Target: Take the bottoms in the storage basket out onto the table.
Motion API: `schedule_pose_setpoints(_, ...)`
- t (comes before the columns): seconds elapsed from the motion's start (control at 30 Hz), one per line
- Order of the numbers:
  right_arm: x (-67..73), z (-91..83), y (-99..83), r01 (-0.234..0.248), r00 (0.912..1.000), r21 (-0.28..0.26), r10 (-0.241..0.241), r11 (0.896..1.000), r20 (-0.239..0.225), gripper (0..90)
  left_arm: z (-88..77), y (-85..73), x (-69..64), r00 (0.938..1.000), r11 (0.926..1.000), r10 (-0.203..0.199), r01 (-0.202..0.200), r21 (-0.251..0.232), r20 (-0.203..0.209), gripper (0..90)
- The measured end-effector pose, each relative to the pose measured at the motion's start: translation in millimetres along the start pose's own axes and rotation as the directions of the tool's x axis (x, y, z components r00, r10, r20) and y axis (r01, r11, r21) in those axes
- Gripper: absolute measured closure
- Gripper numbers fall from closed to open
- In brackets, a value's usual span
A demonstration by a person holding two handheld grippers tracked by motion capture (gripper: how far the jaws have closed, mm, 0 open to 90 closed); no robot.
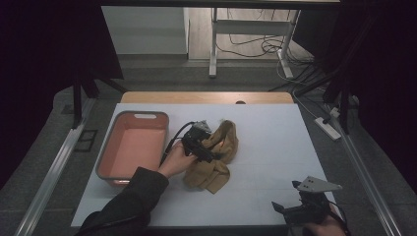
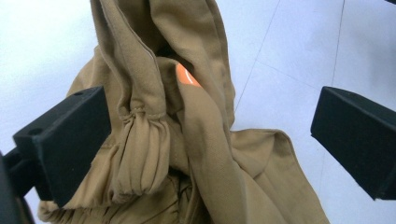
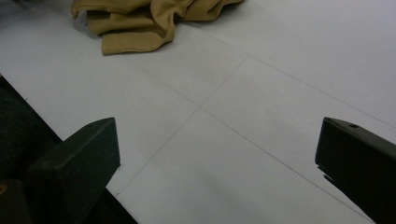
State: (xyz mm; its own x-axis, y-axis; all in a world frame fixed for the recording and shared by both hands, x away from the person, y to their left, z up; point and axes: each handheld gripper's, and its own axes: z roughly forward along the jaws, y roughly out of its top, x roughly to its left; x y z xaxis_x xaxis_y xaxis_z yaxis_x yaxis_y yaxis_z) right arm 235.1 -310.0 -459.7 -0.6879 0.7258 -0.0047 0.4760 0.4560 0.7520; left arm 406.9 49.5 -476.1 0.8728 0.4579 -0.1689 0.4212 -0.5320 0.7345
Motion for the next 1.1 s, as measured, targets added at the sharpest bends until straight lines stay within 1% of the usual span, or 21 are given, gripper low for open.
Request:
schedule_pose_setpoints(0.13,-0.2,-0.2,-0.1,-0.005,1.0000,-0.003,0.005,1.000,0.001,0.1,-1.9,-0.6,0.3,1.0000,1.0000,-0.005,0.005,-0.007,0.008,0.0)
schedule_pose_setpoints(0.2,-0.9,-0.6,-0.2,-0.010,0.9999,-0.006,0.010,1.000,0.002,0.1,-3.0,-0.8,0.5,0.9998,0.9998,-0.015,0.015,-0.011,0.012,0.0)
schedule_pose_setpoints(0.23,-1.5,-0.8,-0.4,-0.021,0.9998,-0.011,0.021,1.000,0.002,0.1,-3.3,-0.9,0.7,0.9998,0.9998,-0.018,0.018,-0.009,0.009,0.0)
schedule_pose_setpoints(0.33,-1.9,-1.1,-0.4,-0.021,0.9998,-0.010,0.021,1.000,0.005,0.1,-4.9,-1.5,1.9,0.9997,0.9996,-0.024,0.024,-0.014,0.009,0.0)
schedule_pose_setpoints(0.43,-1.5,-0.8,-0.4,-0.021,0.9998,-0.011,0.021,1.000,0.004,0.1,-7.1,-2.4,3.9,0.9993,0.9994,-0.034,0.034,-0.012,0.017,0.0)
schedule_pose_setpoints(0.53,-1.3,-0.8,-0.3,-0.019,0.9998,-0.010,0.019,1.000,0.005,0.1,-9.0,-3.4,4.3,0.9992,0.9993,-0.038,0.038,-0.007,0.015,0.0)
schedule_pose_setpoints(0.6,-1.3,-0.9,-0.4,-0.019,0.9998,-0.011,0.019,1.000,0.005,0.1,-10.5,-4.2,4.1,0.9993,0.9994,-0.036,0.036,0.000,0.007,0.0)
schedule_pose_setpoints(0.77,-1.4,-0.9,-0.3,-0.017,0.9998,-0.009,0.017,1.000,0.007,0.1,-14.9,-5.2,3.2,0.9997,0.9997,-0.026,0.026,0.001,-0.004,0.0)
schedule_pose_setpoints(0.97,-1.3,-0.9,-0.3,-0.017,0.9998,-0.008,0.017,1.000,0.007,0.1,-21.6,-6.0,2.5,0.9997,0.9996,-0.024,0.024,-0.017,-0.006,0.0)
schedule_pose_setpoints(1.1,-1.3,-0.8,-0.3,-0.017,0.9998,-0.009,0.017,1.000,0.007,0.1,-24.9,-6.4,1.8,0.9998,0.9996,-0.020,0.019,-0.018,-0.011,0.0)
